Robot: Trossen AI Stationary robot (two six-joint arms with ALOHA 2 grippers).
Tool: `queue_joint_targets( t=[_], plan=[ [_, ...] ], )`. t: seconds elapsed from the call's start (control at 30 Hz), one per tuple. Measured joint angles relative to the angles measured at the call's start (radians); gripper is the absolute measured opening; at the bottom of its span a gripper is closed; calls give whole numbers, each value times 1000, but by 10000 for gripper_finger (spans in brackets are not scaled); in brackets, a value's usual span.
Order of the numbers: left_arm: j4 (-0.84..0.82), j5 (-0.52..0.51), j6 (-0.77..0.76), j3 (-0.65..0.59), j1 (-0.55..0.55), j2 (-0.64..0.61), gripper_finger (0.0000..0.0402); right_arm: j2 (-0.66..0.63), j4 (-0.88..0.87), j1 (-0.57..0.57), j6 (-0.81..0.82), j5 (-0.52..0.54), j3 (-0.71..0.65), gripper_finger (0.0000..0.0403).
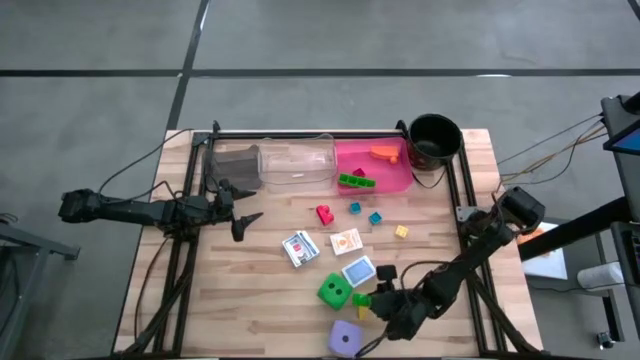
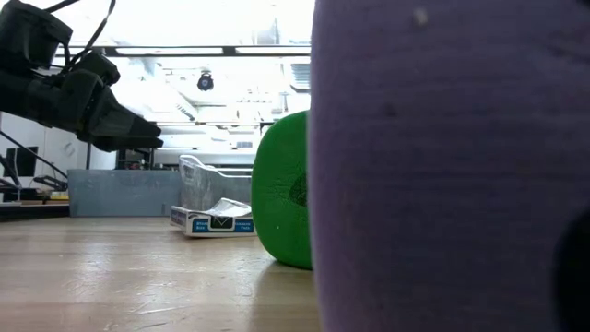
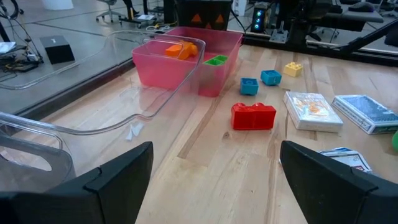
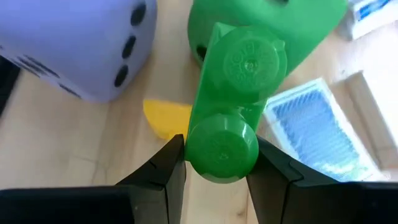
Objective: Pick & Place Toys
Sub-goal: Put the green game piece into the pink bin
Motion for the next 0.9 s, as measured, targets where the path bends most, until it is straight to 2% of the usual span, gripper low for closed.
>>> queue_joint_targets(
  t=[0.13,0.27,0.43,0.53,0.7,0.83,0.9],
  plan=[
    [0,0,0,0,0,0,351,-95,128,0,-78,11,-60,128],
    [0,0,0,0,0,0,351,-215,347,0,-205,12,-156,128],
    [0,0,0,0,0,0,351,-342,751,-22,-363,11,-394,128],
    [0,0,0,0,0,0,351,-424,878,-77,-387,31,-545,128],
    [0,0,0,0,0,0,351,-594,904,-265,-387,94,-725,128],
    [0,-1,0,0,0,0,351,-728,853,-491,-399,77,-800,128],
    [0,-2,0,0,0,0,351,-785,772,-621,-409,33,-808,128]
  ],
)
